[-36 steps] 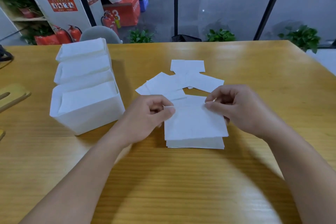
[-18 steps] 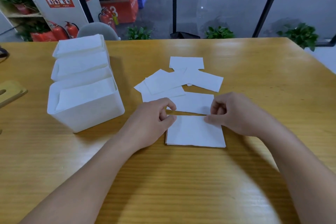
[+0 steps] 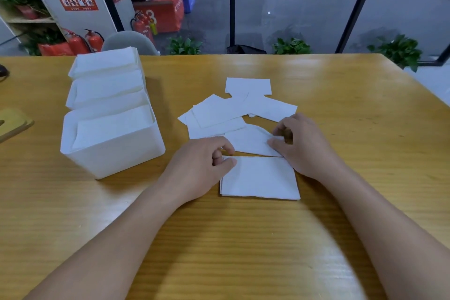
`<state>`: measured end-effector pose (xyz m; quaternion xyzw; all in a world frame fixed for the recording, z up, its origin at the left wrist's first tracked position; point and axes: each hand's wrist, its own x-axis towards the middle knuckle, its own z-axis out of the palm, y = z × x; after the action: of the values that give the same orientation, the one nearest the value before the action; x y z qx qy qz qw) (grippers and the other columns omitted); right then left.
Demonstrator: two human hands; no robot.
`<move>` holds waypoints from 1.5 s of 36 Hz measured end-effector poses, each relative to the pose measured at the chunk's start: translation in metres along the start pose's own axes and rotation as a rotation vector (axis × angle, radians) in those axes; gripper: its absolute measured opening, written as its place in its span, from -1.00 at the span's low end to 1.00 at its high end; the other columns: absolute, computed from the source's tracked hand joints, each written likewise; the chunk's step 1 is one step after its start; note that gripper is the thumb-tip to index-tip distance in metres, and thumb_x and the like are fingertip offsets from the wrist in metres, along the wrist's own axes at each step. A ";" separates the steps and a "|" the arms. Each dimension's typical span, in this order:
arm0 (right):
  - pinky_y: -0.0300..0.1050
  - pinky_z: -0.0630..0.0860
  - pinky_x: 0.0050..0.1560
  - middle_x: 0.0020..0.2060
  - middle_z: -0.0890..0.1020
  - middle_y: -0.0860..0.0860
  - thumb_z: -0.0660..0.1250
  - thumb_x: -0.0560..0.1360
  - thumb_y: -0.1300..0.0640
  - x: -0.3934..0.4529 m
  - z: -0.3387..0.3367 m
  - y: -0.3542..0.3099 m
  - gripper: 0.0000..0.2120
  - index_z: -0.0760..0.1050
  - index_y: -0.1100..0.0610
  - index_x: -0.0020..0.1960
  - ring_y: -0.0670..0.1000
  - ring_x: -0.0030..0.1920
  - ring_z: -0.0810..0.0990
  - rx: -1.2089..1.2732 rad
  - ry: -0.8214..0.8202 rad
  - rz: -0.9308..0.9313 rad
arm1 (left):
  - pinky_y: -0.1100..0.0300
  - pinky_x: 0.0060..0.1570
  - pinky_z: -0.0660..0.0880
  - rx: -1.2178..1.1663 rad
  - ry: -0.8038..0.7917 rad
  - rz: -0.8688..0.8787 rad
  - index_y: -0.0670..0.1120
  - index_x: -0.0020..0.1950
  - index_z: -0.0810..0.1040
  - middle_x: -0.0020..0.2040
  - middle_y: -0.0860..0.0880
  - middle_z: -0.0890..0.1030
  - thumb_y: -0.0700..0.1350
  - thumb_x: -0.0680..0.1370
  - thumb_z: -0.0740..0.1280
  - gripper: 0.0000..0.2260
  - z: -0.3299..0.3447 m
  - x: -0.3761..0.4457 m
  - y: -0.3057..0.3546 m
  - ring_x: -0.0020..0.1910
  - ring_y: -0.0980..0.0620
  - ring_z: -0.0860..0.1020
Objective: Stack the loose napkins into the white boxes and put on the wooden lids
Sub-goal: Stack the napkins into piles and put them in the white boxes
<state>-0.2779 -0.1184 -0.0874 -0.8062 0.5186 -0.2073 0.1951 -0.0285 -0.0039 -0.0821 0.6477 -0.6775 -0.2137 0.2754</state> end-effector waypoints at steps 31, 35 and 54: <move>0.14 0.56 -0.22 -0.12 0.73 0.02 0.43 0.67 0.18 -0.028 -0.037 -0.026 -0.88 0.72 0.02 0.02 0.15 -0.16 0.64 0.528 0.127 -0.265 | 0.14 -0.19 0.41 -0.410 0.303 0.108 -0.01 0.03 0.73 -0.24 0.05 0.59 -0.08 0.71 0.42 -0.88 -0.006 0.004 0.011 -0.25 0.06 0.48; -0.03 0.38 -0.28 -0.35 0.53 0.12 0.44 0.65 0.18 -0.027 -0.051 -0.022 -0.88 0.68 -0.03 0.10 0.07 -0.33 0.47 0.509 -0.050 -0.144 | 0.08 -0.22 0.36 -0.551 0.177 0.046 0.07 0.17 0.72 -0.33 0.08 0.43 -0.08 0.70 0.44 -0.91 -0.010 0.003 0.010 -0.30 0.01 0.37; -0.02 0.42 -0.24 -0.35 0.60 -0.08 0.60 0.49 -0.02 -0.022 -0.050 -0.002 -0.74 0.59 -0.15 0.11 -0.07 -0.37 0.49 0.130 -0.414 -0.013 | 0.17 -0.17 0.54 -0.082 -0.060 0.006 0.23 0.28 0.63 -0.23 0.05 0.62 0.05 0.67 0.46 -0.81 -0.002 0.000 0.001 -0.33 0.16 0.52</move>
<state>-0.3108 -0.1026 -0.0472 -0.8206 0.4477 -0.0715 0.3479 -0.0275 -0.0033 -0.0801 0.6271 -0.6782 -0.2598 0.2817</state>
